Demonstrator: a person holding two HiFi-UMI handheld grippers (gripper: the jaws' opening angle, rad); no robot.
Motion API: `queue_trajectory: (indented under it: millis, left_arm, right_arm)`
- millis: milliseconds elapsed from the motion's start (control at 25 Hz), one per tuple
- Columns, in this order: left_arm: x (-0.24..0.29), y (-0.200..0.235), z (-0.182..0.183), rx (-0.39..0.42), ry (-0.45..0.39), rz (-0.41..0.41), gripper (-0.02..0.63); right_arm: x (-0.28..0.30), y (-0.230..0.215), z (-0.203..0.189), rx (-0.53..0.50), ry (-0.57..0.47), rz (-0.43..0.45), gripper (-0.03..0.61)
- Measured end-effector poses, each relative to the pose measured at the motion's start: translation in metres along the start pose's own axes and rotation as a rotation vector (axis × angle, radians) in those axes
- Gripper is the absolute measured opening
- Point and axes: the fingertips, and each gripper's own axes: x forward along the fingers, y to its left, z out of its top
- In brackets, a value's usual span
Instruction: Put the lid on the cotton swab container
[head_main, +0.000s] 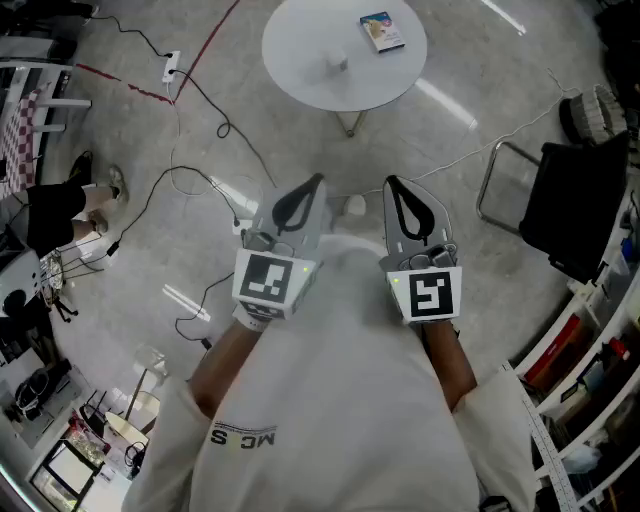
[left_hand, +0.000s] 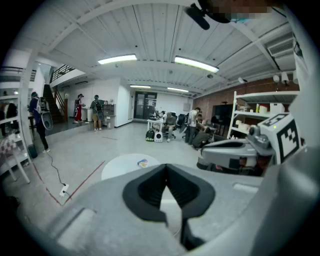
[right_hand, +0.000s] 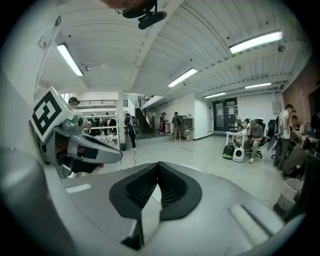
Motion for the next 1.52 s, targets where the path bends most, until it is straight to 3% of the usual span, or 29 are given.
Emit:
queue_trajectory:
  millis: [440, 800, 1320, 1520]
  left_arm:
    - [-0.021, 0.013, -0.003, -0.024, -0.006, 0.038, 0.000]
    - [-0.005, 0.050, -0.002, -0.079, 0.024, 0.048, 0.000]
    - [0.099, 0.212, 0.038, -0.130, 0.091, -0.015, 0.000]
    - [0.140, 0.264, 0.050, -0.120, 0.119, -0.090, 0.000]
  right_arm:
    - [0.007, 0.025, 0.022, 0.003, -0.049, 0.046, -0.003]
    - [0.051, 0.008, 0.011, -0.032, 0.048, 0.055, -0.003]
    - [0.234, -0.019, 0.015, -0.028, 0.171, 0.019, -0.003]
    - [0.307, -0.029, 0.014, -0.042, 0.231, -0.004, -0.003]
